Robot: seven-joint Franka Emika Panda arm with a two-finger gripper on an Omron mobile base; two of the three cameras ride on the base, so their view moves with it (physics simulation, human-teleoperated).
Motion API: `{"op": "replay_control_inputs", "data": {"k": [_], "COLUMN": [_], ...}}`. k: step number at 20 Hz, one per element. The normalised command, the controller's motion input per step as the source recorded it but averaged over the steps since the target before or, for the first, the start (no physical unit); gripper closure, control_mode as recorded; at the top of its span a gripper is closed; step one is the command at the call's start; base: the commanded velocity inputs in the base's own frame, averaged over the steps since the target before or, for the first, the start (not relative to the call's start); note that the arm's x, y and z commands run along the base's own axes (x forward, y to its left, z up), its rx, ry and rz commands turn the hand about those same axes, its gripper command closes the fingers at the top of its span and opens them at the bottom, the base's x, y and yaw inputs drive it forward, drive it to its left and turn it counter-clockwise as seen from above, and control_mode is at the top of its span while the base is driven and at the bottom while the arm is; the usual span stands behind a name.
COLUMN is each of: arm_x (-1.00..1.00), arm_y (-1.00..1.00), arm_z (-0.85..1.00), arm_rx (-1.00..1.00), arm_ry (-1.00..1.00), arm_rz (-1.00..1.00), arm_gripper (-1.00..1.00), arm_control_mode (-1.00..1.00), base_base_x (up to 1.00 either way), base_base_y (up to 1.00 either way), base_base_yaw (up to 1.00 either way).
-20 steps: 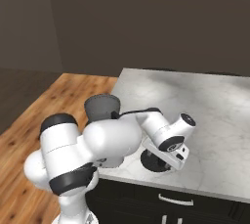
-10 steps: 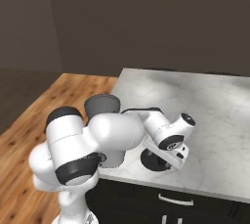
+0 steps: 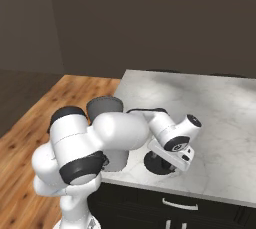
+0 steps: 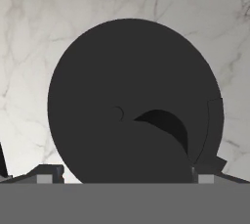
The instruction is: Close the lid blender by securely placing the lid on top.
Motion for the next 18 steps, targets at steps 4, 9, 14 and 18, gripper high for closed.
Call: {"op": "replay_control_inputs", "data": {"k": [4, 9, 14, 18], "arm_x": [0.00, 0.00, 0.00, 0.00], "arm_y": [0.00, -0.05, -0.09, -0.09], "arm_z": [0.00, 0.00, 0.00, 0.00], "arm_rx": [0.00, 0.00, 0.00, 0.00], "arm_ry": [0.00, 0.00, 0.00, 0.00], "arm_rz": [0.00, 0.00, 0.00, 0.00], "arm_gripper": [-1.00, -1.00, -1.00, -1.00], "arm_control_mode": [-1.00, -1.00, -1.00, -1.00], "base_base_x": [0.00, 0.00, 0.00, 0.00], "base_base_y": [0.00, 0.00, 0.00, 0.00], "base_base_yaw": [0.00, 0.00, 0.00, 0.00]}}
